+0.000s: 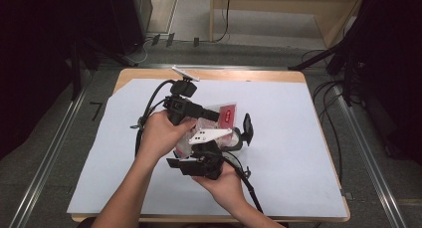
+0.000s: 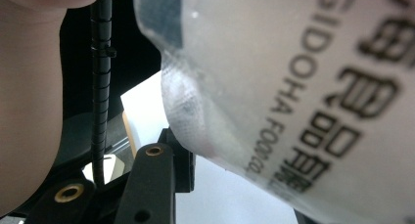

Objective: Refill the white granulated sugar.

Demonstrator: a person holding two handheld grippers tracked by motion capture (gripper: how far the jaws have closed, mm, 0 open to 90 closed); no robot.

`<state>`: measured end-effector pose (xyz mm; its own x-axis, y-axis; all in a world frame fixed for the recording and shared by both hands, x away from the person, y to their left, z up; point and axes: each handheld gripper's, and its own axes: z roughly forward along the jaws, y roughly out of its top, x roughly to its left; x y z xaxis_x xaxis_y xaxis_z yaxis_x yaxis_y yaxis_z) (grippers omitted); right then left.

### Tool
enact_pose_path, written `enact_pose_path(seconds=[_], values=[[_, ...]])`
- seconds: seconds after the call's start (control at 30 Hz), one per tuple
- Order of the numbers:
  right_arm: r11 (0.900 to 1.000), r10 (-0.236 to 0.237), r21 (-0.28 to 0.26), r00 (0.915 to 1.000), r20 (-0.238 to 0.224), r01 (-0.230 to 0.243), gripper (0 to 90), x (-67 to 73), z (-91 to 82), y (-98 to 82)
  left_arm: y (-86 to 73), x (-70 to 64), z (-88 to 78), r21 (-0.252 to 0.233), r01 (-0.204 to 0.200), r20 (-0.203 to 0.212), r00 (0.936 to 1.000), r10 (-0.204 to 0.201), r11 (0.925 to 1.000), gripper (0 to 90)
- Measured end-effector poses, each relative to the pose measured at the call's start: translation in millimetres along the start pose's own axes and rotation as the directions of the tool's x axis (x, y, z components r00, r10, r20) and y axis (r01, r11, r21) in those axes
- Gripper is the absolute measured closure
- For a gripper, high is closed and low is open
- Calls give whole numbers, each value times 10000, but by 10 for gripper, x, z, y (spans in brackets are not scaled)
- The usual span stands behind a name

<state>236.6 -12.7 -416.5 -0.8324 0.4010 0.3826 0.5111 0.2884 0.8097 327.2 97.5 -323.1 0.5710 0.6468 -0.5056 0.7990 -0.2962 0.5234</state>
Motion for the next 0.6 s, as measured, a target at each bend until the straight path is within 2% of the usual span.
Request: enact_pose_path(seconds=[0.07,0.6], values=[[10000,9,-24,10000,-27,-9,639,-2,-2,1,4,-5,-8,142,-201,-49,9998,202,9997,747],[10000,-32,-63,10000,-42,31,639,2,-10,10,25,-39,-1,259,-200,-138,9997,204,9995,747]])
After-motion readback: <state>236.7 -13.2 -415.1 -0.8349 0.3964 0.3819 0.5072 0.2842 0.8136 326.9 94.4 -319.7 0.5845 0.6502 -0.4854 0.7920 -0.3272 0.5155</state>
